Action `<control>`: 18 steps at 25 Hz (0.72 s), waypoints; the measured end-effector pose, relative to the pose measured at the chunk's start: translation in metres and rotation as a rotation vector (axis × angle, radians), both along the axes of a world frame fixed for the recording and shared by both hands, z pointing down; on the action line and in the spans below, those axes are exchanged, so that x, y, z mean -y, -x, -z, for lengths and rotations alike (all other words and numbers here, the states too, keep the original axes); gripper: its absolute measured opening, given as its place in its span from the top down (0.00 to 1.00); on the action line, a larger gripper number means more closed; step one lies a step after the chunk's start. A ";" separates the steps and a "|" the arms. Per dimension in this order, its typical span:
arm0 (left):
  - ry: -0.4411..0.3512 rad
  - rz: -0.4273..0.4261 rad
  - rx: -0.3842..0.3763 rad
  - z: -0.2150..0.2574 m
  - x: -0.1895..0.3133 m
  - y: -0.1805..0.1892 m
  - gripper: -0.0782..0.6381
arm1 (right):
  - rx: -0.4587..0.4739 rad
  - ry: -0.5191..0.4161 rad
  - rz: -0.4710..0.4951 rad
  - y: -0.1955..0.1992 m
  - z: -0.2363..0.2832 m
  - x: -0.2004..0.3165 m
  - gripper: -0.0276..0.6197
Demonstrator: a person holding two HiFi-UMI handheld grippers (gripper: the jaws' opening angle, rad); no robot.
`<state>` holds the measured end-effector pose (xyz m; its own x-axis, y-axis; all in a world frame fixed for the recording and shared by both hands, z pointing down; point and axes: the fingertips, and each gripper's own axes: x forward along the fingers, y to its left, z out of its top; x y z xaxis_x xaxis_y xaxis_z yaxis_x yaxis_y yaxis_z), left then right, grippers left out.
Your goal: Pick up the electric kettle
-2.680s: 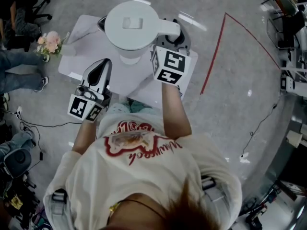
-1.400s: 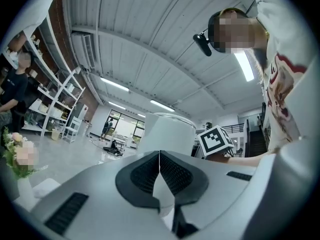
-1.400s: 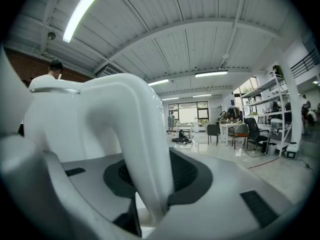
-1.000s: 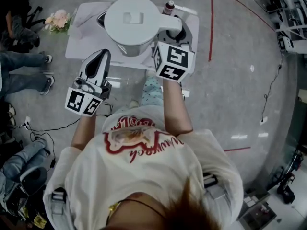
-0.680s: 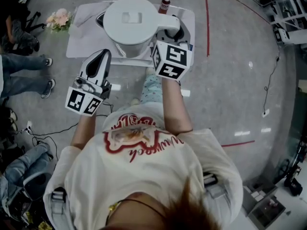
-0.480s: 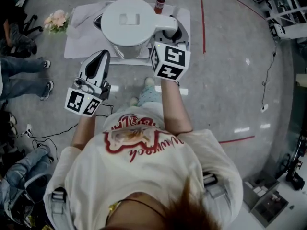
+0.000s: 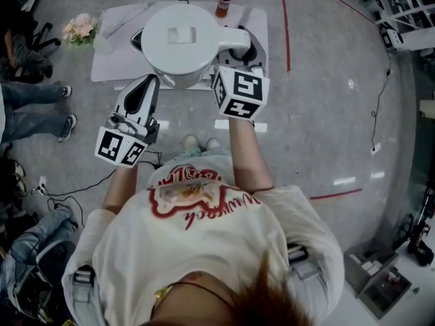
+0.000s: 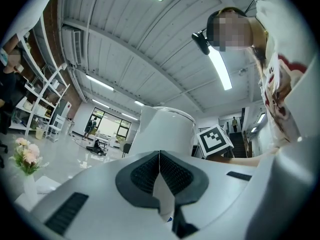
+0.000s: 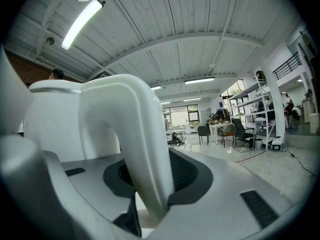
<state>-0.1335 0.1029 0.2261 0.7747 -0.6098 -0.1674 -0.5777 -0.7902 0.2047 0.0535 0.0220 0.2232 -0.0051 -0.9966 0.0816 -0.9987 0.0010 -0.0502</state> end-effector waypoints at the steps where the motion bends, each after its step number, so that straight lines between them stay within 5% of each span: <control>1: 0.000 -0.001 -0.001 0.001 -0.002 -0.001 0.87 | -0.002 0.001 0.002 0.000 0.001 -0.002 0.77; 18: 0.000 0.004 -0.003 0.001 -0.050 -0.016 0.87 | 0.025 -0.036 -0.009 -0.024 0.013 -0.060 0.77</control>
<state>-0.1170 0.1533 0.2247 0.7719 -0.6127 -0.1696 -0.5800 -0.7880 0.2064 0.0778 0.0824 0.2099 0.0027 -0.9990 0.0457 -0.9971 -0.0062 -0.0753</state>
